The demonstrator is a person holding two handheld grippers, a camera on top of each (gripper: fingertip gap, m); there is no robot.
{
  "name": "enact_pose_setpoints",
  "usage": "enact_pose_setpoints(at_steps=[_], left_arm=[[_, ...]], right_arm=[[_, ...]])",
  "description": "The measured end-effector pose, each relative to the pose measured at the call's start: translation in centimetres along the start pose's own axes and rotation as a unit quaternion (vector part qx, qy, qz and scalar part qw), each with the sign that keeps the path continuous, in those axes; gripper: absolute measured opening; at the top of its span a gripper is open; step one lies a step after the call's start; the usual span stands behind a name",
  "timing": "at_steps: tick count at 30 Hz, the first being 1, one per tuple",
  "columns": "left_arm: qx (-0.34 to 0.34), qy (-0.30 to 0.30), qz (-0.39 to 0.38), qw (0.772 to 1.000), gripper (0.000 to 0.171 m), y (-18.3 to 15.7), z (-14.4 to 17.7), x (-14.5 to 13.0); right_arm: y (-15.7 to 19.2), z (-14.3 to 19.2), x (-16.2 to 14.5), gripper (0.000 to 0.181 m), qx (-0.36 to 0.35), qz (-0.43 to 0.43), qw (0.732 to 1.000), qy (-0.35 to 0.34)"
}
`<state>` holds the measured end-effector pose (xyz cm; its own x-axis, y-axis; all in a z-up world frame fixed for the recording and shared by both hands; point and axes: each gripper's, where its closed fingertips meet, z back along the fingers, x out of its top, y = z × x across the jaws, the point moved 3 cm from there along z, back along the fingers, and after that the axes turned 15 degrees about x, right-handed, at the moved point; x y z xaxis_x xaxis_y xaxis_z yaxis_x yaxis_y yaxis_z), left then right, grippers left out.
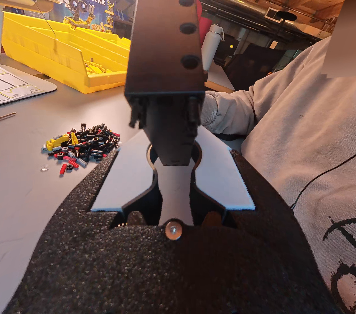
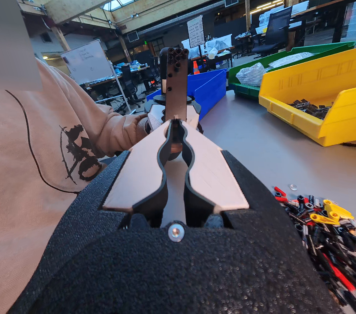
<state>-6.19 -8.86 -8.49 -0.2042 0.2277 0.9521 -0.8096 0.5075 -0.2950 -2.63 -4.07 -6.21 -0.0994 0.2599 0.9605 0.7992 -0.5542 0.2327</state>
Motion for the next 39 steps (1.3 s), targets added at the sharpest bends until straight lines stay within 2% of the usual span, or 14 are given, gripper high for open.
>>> enact_pose_setpoints(at_steps=[6, 8, 12, 17, 22, 23, 25, 27, 31, 36, 39], left_arm=[[-0.004, 0.011, 0.008, 1.0, 0.026, -0.2, -0.2, -0.3], [-0.008, 0.007, 0.013, 1.0, 0.026, -0.3, -0.1, -0.3], [-0.012, -0.002, 0.028, 1.0, 0.026, -0.2, 0.0, 0.0], [-0.026, -0.021, 0.063, 0.997, 0.026, -0.1, 0.2, 0.6], [-0.032, -0.023, 0.07, 0.997, 0.026, -0.3, 0.1, 0.7], [-0.037, -0.029, 0.073, 0.996, 0.027, -0.3, 0.2, 0.8], [-0.044, -0.062, 0.093, 0.993, 0.044, -0.2, 0.7, 1.9], [-0.049, -0.074, 0.109, 0.99, 0.041, 0.1, 0.9, 2.3], [-0.044, -0.006, 0.083, 0.996, 0.042, -0.2, 0.2, 0.7], [-0.038, -0.033, 0.111, 0.992, 0.038, 0.2, 0.3, 1.4], [-0.031, -0.025, 0.112, 0.993, 0.037, 0.5, 0.3, 1.3]], right_arm=[[0.2, -0.4, 0.0, 0.009, 0.012, -0.018, 0.999, -0.029], [0.1, -0.4, 0.0, 0.003, 0.01, -0.017, 0.999, -0.035], [-0.1, -0.3, -0.2, 0.003, 0.01, -0.027, 0.999, -0.035], [0.0, -0.5, 0.0, 0.01, 0.012, -0.034, 0.998, -0.06], [-0.1, -0.4, 0.3, 0.003, 0.001, -0.019, 0.998, -0.062], [0.0, -0.4, 0.3, 0.002, 0.0, -0.014, 0.998, -0.063], [0.2, -0.4, 0.6, 0.002, 0.009, -0.019, 0.997, -0.069], [0.1, -0.4, 0.4, 0.002, 0.005, -0.02, 0.998, -0.062], [-0.2, 0.2, 1.0, 0.002, 0.004, -0.039, 0.994, -0.099], [-0.3, 0.3, 0.1, 0.002, 0.004, -0.049, 0.996, -0.069], [-0.3, 0.3, 0.4, 0.002, 0.004, -0.061, 0.994, -0.093]])
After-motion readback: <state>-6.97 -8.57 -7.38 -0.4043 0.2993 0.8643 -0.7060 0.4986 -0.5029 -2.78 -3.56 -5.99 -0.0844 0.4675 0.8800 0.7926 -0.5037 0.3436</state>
